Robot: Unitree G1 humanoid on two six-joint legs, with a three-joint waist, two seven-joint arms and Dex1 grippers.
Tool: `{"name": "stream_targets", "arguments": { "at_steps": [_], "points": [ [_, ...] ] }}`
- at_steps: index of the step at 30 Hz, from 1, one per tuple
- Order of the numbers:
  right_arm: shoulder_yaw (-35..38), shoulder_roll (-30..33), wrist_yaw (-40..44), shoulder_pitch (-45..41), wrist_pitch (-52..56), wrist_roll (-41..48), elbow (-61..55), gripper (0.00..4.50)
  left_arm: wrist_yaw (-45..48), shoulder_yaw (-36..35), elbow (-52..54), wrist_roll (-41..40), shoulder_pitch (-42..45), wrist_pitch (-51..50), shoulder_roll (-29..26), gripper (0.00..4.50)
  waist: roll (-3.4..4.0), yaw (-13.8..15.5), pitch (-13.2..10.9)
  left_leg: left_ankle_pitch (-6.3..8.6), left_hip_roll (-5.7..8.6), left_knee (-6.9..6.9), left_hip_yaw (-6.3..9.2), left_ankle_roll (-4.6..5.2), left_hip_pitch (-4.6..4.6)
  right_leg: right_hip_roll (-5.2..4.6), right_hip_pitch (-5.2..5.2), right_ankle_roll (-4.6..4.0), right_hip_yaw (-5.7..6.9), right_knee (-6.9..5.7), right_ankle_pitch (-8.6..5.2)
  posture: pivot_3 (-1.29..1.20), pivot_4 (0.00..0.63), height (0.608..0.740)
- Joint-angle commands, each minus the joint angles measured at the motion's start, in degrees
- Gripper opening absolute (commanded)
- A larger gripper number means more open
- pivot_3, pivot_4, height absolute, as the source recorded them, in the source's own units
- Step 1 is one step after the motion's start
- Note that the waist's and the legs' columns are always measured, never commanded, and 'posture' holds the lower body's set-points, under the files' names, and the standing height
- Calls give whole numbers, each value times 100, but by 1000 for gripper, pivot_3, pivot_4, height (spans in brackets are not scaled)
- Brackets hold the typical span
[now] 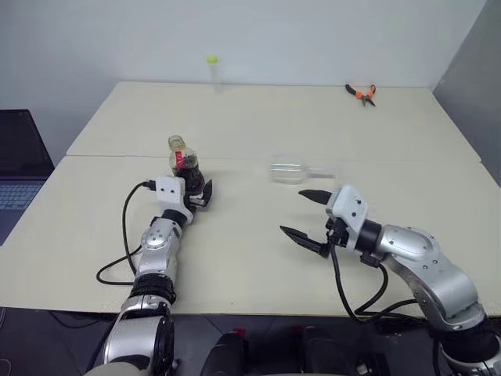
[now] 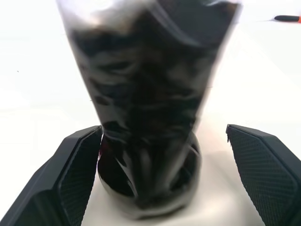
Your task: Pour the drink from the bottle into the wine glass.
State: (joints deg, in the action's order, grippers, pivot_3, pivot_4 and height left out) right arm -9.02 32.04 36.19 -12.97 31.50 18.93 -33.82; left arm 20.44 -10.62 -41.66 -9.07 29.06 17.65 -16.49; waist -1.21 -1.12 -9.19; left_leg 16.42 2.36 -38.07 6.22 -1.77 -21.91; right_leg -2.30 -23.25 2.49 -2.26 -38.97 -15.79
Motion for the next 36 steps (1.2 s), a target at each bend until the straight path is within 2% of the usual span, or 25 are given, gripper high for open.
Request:
{"name": "stream_targets", "arguments": {
  "at_steps": [1,10,13,15,18,24,29,36],
  "points": [
    [214,174,-4,157,13,-13,-360,4500,-156,-82,943,-73,-352,-279,-63,4458,0,-3,0,0,-1,2,0,0,0,0,0,0,0,0,0,0,150,740],
    [-84,280,-636,398,-188,-1121,-278,4500,-315,-64,3022,-44,-1748,-1353,-127,4458,2,-31,1,1,-5,2,1,1,4,-4,1,-1,-1,-2,0,0,150,740],
    [-403,382,-976,319,-737,-2043,193,4500,191,267,3608,-83,-2134,-1593,-217,4458,2,-35,2,0,-3,2,-2,-1,3,-4,3,-1,-1,0,0,0,150,740],
    [-728,511,-1159,271,-1209,-2730,506,4500,933,815,4059,95,-2454,-1275,-509,4458,2,-37,2,-1,-2,2,-6,-3,4,-3,4,0,-3,0,0,0,150,740],
    [-1131,317,-1360,57,-1116,-3373,973,4500,1359,999,4598,-370,-2676,-1708,-562,4458,5,-38,2,-2,-1,7,-13,-5,7,-2,4,-1,-7,3,0,0,150,740],
    [-2005,-82,-2639,-953,-1544,-5654,2613,4500,1929,1145,4913,-875,-2351,-2484,-687,4458,8,-55,2,-2,-8,7,-12,-5,13,11,3,-4,-5,-3,0,0,150,740],
    [-2188,-484,-3510,-1729,-1621,-6579,4121,4500,2103,1192,4733,-950,-1763,-2675,-629,4458,7,-55,2,-3,-3,7,-19,-7,7,12,0,-4,-9,3,0,0,150,740],
    [-2405,-1026,-4198,-2607,-1831,-7075,6044,4500,2150,1297,4475,-839,-1393,-2563,-451,4458,7,-93,3,-3,-3,11,-25,-7,11,12,-1,-5,-15,3,1,0,150,740]
  ]
}}
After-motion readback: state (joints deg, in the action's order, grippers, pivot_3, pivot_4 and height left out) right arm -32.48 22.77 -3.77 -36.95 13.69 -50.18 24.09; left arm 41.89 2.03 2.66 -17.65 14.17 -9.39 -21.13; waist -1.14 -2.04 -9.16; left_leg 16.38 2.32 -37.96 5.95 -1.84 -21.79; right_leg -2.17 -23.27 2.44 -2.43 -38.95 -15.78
